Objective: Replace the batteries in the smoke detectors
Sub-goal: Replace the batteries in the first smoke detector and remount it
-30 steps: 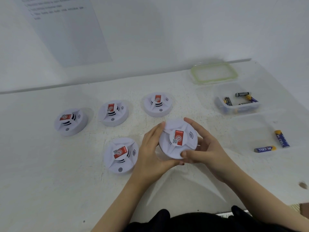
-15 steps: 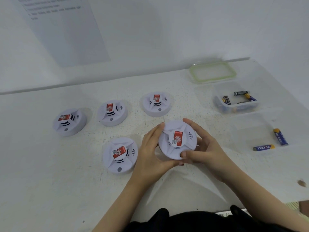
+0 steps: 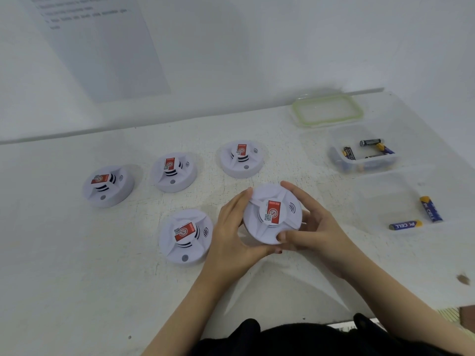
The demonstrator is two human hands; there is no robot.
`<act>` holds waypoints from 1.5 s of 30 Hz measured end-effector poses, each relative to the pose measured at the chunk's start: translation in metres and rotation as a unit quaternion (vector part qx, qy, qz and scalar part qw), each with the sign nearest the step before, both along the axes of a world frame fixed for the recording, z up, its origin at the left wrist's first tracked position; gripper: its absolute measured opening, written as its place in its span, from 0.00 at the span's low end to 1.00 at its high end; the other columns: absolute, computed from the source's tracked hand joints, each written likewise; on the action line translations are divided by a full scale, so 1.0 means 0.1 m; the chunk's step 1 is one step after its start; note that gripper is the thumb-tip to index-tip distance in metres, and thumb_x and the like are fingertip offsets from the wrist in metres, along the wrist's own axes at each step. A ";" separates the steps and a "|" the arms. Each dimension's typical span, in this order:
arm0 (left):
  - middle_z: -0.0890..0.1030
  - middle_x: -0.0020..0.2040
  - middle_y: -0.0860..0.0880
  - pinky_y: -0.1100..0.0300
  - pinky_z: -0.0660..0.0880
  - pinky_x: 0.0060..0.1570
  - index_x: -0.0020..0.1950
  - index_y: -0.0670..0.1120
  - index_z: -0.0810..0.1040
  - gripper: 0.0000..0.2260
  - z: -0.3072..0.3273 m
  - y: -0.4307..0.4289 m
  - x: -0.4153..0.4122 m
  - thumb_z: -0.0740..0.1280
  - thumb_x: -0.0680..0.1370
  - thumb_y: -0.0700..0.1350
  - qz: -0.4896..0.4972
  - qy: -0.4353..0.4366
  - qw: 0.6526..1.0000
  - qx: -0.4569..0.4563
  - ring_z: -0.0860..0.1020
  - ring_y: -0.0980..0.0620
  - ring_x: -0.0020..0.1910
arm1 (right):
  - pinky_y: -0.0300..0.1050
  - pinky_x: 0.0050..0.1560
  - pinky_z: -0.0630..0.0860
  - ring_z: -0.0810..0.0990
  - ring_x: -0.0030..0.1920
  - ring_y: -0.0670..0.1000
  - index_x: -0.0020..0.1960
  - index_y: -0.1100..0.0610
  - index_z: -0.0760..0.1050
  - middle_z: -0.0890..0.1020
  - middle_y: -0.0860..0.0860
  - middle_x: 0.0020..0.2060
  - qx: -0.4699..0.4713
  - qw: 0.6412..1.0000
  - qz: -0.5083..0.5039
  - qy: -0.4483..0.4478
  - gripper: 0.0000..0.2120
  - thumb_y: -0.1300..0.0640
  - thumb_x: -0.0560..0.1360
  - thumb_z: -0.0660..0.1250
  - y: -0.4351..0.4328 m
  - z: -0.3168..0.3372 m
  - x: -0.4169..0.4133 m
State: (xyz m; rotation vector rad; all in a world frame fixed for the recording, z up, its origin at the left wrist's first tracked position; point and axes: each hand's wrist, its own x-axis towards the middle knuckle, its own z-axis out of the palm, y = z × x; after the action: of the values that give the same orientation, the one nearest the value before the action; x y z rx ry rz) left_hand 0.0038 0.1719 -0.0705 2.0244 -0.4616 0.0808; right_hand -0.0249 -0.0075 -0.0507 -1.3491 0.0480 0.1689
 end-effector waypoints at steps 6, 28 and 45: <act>0.71 0.68 0.59 0.65 0.67 0.67 0.72 0.52 0.65 0.42 -0.01 0.02 -0.01 0.80 0.63 0.53 0.003 -0.002 1.000 0.000 0.68 0.59 0.69 | 0.52 0.47 0.81 0.81 0.56 0.55 0.69 0.44 0.67 0.81 0.52 0.56 0.013 1.000 0.013 0.003 0.38 0.68 0.64 0.72 -0.01 -0.01 -0.02; 0.69 0.66 0.59 0.63 0.69 0.64 0.72 0.45 0.65 0.40 -0.06 0.07 -0.06 0.80 0.65 0.51 -0.006 -0.027 1.000 0.014 0.68 0.61 0.67 | 0.57 0.47 0.81 0.81 0.55 0.60 0.70 0.47 0.66 0.81 0.57 0.57 0.042 0.999 0.025 0.006 0.27 0.64 0.73 0.64 0.03 -0.08 -0.08; 0.68 0.64 0.60 0.76 0.60 0.64 0.71 0.47 0.65 0.41 -0.07 0.09 -0.09 0.81 0.63 0.51 -0.005 -0.020 0.999 0.026 0.65 0.68 0.65 | 0.61 0.51 0.78 0.79 0.58 0.60 0.69 0.44 0.68 0.79 0.56 0.60 0.020 0.999 0.030 -0.010 0.27 0.61 0.73 0.66 0.01 -0.14 -0.11</act>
State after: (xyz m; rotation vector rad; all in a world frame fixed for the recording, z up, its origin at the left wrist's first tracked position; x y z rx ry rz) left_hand -0.0051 0.1810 -0.0776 2.0743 -0.5040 0.1049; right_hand -0.0360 -0.0066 -0.0645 -1.3128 -0.0134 0.2054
